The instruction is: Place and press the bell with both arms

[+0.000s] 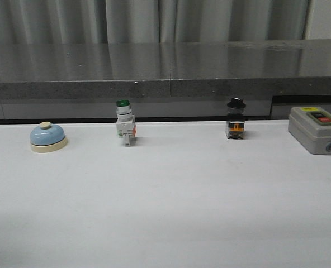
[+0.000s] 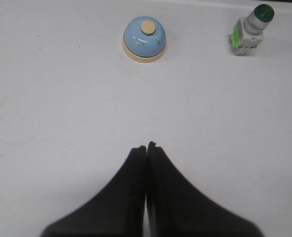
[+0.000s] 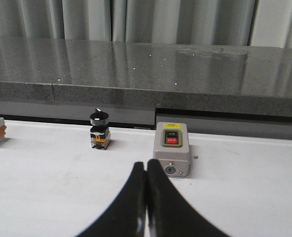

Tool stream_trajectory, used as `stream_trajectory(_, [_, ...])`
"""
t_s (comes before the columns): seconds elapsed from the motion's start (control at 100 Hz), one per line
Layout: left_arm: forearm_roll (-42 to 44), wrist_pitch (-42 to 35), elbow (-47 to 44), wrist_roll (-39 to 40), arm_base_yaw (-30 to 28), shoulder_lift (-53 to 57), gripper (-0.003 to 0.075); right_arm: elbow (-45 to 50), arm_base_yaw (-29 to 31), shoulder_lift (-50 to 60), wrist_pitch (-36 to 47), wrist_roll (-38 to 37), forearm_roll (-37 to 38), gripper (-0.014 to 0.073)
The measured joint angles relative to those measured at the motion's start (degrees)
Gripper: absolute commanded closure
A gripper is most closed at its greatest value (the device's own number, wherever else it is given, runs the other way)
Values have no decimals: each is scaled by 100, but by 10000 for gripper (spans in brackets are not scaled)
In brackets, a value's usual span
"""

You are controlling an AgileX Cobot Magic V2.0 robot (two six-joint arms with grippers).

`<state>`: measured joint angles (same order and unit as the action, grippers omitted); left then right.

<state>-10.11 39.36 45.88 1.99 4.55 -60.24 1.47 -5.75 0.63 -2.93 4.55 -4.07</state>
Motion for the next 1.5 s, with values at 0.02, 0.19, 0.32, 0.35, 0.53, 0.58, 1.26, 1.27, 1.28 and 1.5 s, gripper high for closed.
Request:
stream_trajectory(0.02, [0,11,0,-10,0,-17,639,0,0,0,0,0,0,654])
stream_trajectory(0.19, [0,11,13,-130,0,-54,265,0,0,0,0,0,0,654])
stream_trajectory(0.32, [0,11,13,-139,0,-54,57,0,0,0,0,0,0,654])
stream_trajectory(0.35, [0,11,13,-139,0,-54,43,0,0,0,0,0,0,654])
stream_trajectory(0.53, [0,31,13,-139,0,-54,67,0,0,0,0,0,0,654])
stream_trajectory(0.58, [0,20,13,-139,0,-54,69,0,0,0,0,0,0,654])
stream_trajectory(1.26, [0,-93,2231,-283,244,-2526,71,0,0,0,0,0,0,654])
stream_trajectory(1.27, [0,-93,2259,-283,244,-2597,71,0,0,0,0,0,0,654])
stream_trajectory(1.28, [0,-93,2287,-283,244,-2633,71,0,0,0,0,0,0,654])
stream_trajectory(1.5, [0,-96,3085,-356,257,-3664,78,0,0,0,0,0,0,654])
